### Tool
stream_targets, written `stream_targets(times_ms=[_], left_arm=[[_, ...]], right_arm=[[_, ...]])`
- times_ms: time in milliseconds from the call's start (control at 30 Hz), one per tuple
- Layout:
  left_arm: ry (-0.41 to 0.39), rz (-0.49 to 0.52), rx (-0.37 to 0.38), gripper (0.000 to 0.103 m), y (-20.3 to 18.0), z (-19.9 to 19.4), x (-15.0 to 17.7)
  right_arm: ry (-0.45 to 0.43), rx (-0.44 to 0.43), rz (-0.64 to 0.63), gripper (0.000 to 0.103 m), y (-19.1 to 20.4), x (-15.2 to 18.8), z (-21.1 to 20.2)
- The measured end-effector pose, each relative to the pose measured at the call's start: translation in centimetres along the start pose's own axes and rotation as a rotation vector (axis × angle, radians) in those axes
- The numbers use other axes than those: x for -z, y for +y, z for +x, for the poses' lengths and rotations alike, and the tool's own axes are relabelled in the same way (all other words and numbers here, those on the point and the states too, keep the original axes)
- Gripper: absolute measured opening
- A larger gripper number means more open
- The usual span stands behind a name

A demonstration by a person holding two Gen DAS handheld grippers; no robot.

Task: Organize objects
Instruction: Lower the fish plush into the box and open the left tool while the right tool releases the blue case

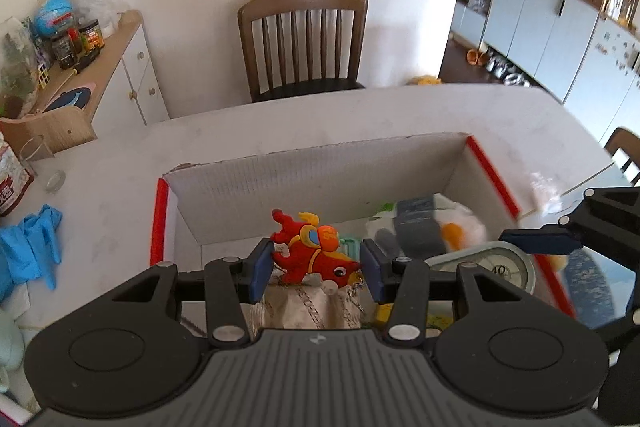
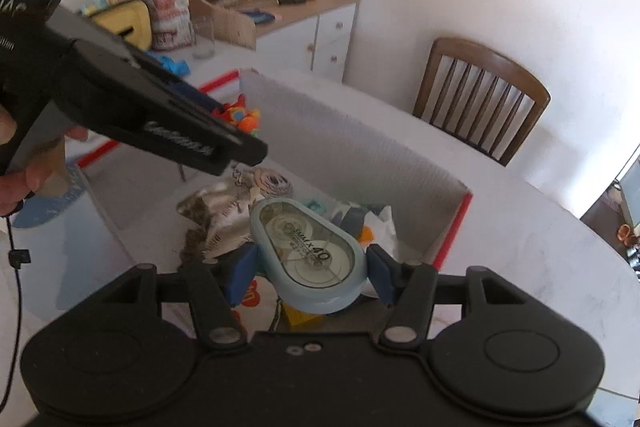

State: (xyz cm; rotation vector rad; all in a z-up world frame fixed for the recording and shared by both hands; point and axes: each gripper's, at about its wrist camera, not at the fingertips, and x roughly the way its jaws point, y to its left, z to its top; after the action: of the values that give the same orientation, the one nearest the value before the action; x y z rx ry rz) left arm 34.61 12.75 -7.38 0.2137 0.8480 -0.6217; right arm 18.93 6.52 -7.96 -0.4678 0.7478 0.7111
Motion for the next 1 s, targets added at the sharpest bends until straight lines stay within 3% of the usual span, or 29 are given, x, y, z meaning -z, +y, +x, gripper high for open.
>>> stream_targets(times_ms=[267,533,900,1000], left_arm=[[0.097,0.022,-0.003,0.047,0.0,4.5,0.1],[0.196,0.000,0.001,0.047,0.4,7.2,0.3],[0.220,0.001,-0.011,0.047,0.2,7.6,1.0],[0.206,0.010,-0.019,0.057,-0.1,7.1,1.1]], right_arm=[[0.068,0.014,0.023,0.058,0.2,0.2,3.3],[0.077,0.041,-0.017,0.058,1.2,0.4,4.2],[0.057,0.020,-0.007,0.058,0.8,0.5,2.7],[0.049,0.005,0.008,0.060,0.2,0.5,2.1]])
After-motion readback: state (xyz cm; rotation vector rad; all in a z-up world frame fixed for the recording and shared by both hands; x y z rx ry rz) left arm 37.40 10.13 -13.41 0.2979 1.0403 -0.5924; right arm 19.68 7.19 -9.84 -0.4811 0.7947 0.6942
